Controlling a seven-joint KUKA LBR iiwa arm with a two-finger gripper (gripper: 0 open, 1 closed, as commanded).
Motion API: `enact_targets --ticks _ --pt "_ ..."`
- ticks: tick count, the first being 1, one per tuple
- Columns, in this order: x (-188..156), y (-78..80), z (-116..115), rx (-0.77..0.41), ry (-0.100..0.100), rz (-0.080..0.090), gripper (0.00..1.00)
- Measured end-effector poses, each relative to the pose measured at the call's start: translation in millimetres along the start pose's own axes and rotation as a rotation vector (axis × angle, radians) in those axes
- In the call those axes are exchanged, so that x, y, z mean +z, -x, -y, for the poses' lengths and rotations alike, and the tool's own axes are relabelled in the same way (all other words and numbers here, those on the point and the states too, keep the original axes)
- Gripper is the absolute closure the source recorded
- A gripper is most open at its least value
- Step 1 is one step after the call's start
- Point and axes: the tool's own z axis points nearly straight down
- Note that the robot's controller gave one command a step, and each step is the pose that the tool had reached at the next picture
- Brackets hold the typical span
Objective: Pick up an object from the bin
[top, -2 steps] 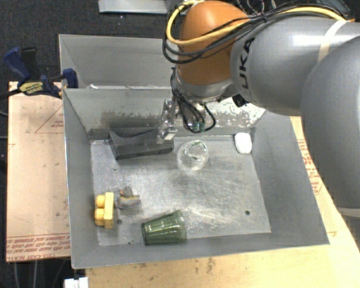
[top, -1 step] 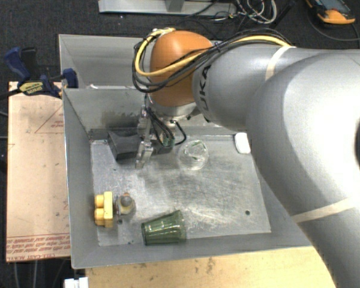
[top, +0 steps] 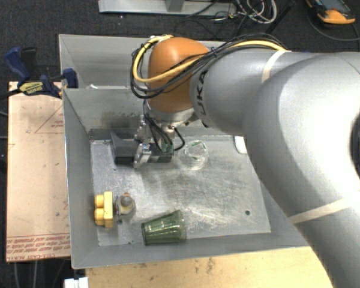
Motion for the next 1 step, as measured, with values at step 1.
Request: enact_targets --ticks 1 --pt "0.0 0.0 -0.1 0.0 0.0 0.0 1.0"
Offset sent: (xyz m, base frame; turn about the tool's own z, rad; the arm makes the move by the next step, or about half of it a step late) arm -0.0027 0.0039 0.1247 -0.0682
